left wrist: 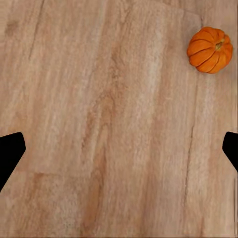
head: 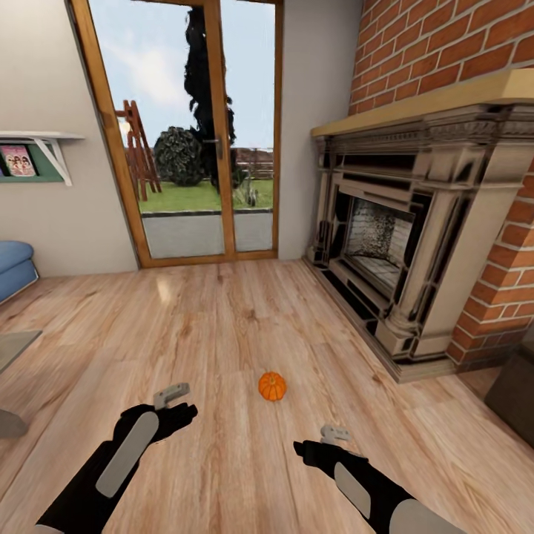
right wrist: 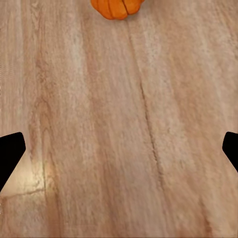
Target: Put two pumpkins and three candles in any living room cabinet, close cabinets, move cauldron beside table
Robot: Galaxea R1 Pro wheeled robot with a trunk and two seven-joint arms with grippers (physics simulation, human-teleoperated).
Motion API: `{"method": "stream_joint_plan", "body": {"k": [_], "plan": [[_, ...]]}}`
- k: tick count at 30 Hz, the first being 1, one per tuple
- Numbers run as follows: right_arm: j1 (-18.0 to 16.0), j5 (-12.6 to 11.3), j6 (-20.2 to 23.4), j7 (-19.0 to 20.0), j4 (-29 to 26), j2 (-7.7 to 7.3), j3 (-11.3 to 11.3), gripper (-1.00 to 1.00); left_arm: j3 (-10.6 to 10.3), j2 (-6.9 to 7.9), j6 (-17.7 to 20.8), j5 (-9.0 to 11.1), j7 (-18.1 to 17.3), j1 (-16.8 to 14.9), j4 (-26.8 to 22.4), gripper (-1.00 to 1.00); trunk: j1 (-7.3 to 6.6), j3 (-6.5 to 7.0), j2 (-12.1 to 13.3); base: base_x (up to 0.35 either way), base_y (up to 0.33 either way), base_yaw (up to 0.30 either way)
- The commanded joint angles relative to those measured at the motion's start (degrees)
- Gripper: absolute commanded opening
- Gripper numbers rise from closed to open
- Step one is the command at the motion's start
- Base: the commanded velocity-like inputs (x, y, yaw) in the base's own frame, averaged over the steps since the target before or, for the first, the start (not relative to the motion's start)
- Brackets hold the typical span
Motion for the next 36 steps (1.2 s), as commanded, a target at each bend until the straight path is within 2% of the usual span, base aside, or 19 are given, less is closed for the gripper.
{"method": "stream_joint_plan", "body": {"k": [1, 6, 8, 10, 13, 21, 25, 36], "plan": [[-0.05, -0.24, 0.12, -0.02, -0.05, -0.03, 0.21, 1.0, -0.12, 0.09, 0.0, 0.59, 0.61, -0.05, -0.38, 1.0, 0.0, -0.06, -0.02, 0.086, 0.0, 0.0], [-0.05, -0.24, 0.1, -0.04, -0.12, -0.07, 0.15, 1.0, 2.73, 0.28, 2.49, 0.8, 0.66, -0.13, -3.4, 1.0, 0.0, -0.06, -0.02, 0.239, 0.0, 0.0], [-0.05, -0.27, 0.1, -0.06, -0.12, -0.05, 0.14, 1.0, 4.44, 0.32, 4.17, 1.06, 0.66, -0.14, -3.85, 1.0, 0.0, -0.06, -0.02, 0.316, 0.0, 0.0], [-0.04, -0.29, 0.1, -0.06, -0.12, -0.04, 0.13, 1.0, 7.98, 0.19, 7.25, 2.14, 0.66, -0.14, -4.39, 1.0, 0.0, -0.06, -0.02, 0.326, -0.003, 0.0], [-0.04, -0.32, 0.14, -0.07, -0.12, -0.03, 0.08, 1.0, 9.89, 0.12, 8.87, 2.97, 0.66, -0.15, -4.6, 1.0, 0.0, -0.06, -0.02, 0.295, -0.078, 0.0], [-0.04, -0.39, 0.27, -0.02, -0.2, -0.08, 0.03, 1.0, 10.43, -0.24, 9.51, 3.4, 0.66, -0.13, -4.68, 1.0, 0.0, -0.06, -0.02, 0.152, -0.044, -0.004], [-0.04, -0.42, 0.55, 0.0, -0.21, -0.1, -0.04, 1.0, 10.44, -0.37, 9.53, 3.39, 0.66, -0.14, -4.68, 1.0, 0.0, -0.15, -0.02, 0.116, 0.114, -0.196], [-0.01, -0.42, 0.32, 0.0, -0.21, -0.12, -0.05, 1.0, 10.25, -0.47, 9.52, 3.42, 0.66, -0.14, -4.68, 1.0, 0.0, -0.25, -0.02, 0.305, 0.02, -0.088]]}}
